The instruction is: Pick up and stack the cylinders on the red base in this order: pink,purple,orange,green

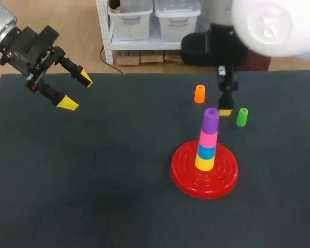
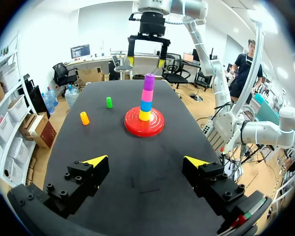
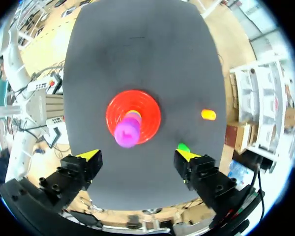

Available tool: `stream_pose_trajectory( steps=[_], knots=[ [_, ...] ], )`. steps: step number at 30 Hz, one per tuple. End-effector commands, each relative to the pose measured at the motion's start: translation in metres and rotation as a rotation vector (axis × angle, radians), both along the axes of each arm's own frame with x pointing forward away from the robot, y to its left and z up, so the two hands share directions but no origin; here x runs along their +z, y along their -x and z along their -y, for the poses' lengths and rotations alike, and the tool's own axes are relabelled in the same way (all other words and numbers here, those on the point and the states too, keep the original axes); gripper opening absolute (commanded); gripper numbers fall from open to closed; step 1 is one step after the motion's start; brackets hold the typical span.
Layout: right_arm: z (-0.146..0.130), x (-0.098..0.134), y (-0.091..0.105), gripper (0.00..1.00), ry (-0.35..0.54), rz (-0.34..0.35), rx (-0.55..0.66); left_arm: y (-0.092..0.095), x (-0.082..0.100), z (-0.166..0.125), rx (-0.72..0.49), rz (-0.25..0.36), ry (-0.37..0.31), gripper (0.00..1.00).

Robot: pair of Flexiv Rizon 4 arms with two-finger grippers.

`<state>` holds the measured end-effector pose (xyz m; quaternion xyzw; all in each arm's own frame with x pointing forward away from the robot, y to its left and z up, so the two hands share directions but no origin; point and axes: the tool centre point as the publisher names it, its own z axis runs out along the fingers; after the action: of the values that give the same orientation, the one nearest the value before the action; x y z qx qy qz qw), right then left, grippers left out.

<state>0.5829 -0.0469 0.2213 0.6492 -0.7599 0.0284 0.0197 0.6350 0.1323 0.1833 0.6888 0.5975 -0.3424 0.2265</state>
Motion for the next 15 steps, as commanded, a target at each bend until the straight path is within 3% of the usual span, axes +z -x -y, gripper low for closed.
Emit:
stream_pose_trajectory(
  steps=[1, 6, 15],
  knots=[
    [0.034, -0.004, -0.006, 1.0, -0.065, 0.031, -0.099, -0.002, 0.0, -0.001, -0.005, -0.002, -0.001, 1.0],
    [0.069, -0.025, -0.05, 1.0, -0.041, 0.03, -0.28, -0.002, 0.0, -0.001, -0.005, -0.002, -0.001, 1.0],
    [0.069, -0.055, -0.158, 1.0, 0.026, 0.037, -0.244, -0.002, 0.0, -0.001, -0.005, -0.002, -0.001, 1.0]
  ],
)
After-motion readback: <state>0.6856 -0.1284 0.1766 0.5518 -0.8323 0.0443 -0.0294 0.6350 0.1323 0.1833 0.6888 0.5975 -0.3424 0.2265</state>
